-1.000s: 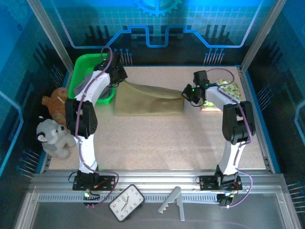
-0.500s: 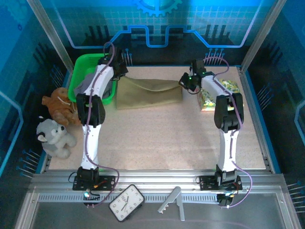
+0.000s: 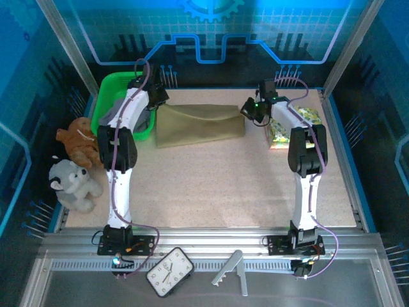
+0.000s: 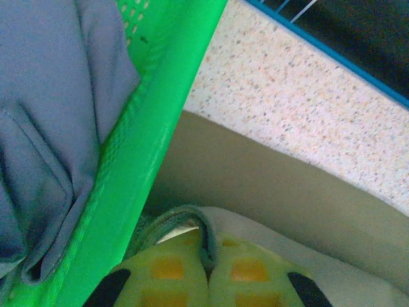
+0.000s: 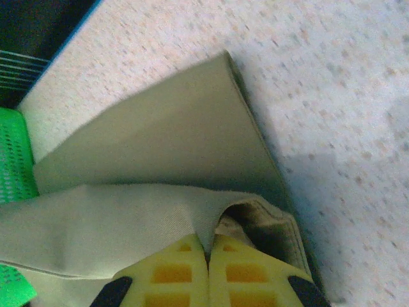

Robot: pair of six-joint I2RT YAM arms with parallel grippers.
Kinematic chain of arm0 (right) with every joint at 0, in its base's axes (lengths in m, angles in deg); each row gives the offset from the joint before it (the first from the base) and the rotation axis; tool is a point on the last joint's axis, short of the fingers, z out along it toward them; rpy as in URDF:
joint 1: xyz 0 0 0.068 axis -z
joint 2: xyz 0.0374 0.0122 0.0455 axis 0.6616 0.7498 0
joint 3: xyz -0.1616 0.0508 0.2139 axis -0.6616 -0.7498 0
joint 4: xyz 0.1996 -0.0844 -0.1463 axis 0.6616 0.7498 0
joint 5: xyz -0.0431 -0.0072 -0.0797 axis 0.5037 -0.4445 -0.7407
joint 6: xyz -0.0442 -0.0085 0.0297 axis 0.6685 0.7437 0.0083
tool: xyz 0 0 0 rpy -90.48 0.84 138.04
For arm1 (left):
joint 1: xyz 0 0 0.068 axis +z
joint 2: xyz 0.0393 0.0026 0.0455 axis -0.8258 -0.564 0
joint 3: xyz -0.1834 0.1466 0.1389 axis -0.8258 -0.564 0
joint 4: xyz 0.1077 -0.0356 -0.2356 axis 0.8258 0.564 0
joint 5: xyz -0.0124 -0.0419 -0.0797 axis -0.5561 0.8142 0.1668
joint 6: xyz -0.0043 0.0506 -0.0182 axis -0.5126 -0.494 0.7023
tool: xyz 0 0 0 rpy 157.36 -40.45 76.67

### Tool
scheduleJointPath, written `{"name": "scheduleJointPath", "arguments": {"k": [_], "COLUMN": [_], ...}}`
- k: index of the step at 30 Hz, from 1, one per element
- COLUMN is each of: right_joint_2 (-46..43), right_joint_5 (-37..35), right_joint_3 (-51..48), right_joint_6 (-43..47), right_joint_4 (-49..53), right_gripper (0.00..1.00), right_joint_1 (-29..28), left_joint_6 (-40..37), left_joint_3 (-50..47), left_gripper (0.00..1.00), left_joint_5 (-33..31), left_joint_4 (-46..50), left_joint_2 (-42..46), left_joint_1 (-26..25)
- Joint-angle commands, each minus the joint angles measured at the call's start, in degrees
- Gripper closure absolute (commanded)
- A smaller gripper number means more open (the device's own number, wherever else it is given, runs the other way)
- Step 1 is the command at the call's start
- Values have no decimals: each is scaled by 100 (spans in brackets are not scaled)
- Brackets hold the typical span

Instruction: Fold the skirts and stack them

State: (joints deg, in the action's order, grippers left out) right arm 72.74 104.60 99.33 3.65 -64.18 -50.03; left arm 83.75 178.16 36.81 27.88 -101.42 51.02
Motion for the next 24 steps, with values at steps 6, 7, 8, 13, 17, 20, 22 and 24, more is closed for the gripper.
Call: {"name": "scheduleJointPath", "arguments": {"k": [6,7,8,13,17,20,22,24], "right_joint_2": [1143,1214,1185,378,259,521,848,1119], "right_joint_5": [492,524,516,582,773,798,832,856], "right_joint_3": [1781,1960,1975,948,695,892,1135,1406], "right_joint_6": [104,170,198,266,539,669,618,572], "right_joint_4": [30,151,205,-240,-146,50,159,314], "right_gripper": [64,53,42,0,0,0,0,0], "right_joint_1": [73,69,65,-4,-193,-323,-382,-424], "left_joint_6": [570,646,691,870,1020,1287,1399,1472], "left_joint_3": [1134,1157,1111,-234,-891,-1313,-1334,-1268], "left_gripper": [39,24,15,1,1,1,1,1], "left_joint_5": [26,112,213,969,1558,1946,2009,2081], "left_joint_4": [304,331,305,-570,-893,-1341,-1424,-1408], "left_joint_2": [-554,-509,-415,470,688,632,437,217], "left_joint_1": [279,280,265,97,-159,-327,-409,-465]}}
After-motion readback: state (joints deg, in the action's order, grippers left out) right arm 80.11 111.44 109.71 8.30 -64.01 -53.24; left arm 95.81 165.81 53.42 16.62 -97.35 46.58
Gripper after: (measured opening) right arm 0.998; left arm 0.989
